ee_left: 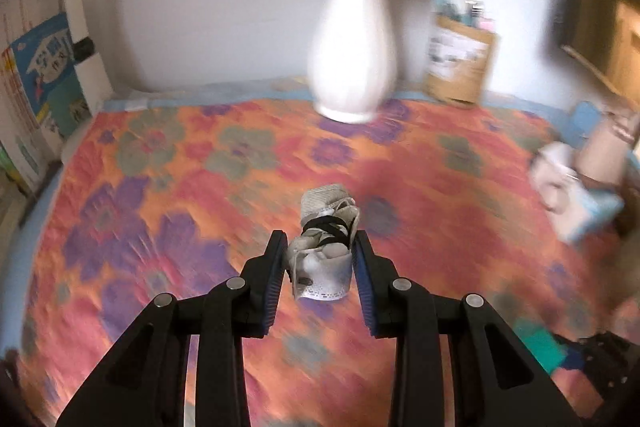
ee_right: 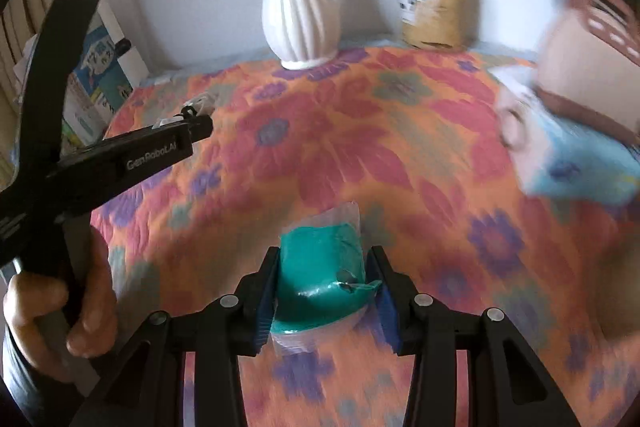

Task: Organize soft objects
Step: 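Carry the plush and green pouch to the brown basket while both tools release them inside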

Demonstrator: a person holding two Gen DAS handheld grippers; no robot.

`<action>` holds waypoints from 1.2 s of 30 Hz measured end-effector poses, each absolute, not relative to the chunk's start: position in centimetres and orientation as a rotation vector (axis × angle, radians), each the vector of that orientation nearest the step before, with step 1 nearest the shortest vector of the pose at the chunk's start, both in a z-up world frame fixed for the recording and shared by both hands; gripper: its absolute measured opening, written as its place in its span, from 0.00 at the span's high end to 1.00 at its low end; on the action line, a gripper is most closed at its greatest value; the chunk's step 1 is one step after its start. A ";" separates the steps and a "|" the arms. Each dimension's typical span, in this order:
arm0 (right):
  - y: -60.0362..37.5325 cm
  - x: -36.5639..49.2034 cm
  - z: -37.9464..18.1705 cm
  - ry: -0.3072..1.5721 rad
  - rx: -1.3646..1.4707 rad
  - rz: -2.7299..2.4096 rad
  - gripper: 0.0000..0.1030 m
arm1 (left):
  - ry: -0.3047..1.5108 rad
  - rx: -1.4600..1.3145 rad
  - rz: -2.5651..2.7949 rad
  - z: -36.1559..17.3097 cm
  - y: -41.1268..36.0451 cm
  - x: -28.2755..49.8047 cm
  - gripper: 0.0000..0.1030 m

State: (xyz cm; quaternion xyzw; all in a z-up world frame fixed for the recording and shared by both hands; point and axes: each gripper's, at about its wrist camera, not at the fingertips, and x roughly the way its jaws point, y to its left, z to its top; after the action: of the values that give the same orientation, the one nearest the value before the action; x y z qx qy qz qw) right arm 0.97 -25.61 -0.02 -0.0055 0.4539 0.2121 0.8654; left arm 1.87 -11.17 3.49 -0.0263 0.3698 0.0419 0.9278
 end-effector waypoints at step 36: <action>-61.8 -11.5 9.3 0.726 0.535 0.085 0.59 | 0.631 0.073 -0.658 14.8 -37.5 -9.8 0.71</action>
State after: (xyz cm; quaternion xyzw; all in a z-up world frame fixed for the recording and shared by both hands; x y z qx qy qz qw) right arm -11.50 -61.82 9.31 0.2583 0.3509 0.0412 0.8991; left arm -9.76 -37.52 14.85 0.0350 0.3048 -0.3177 0.8972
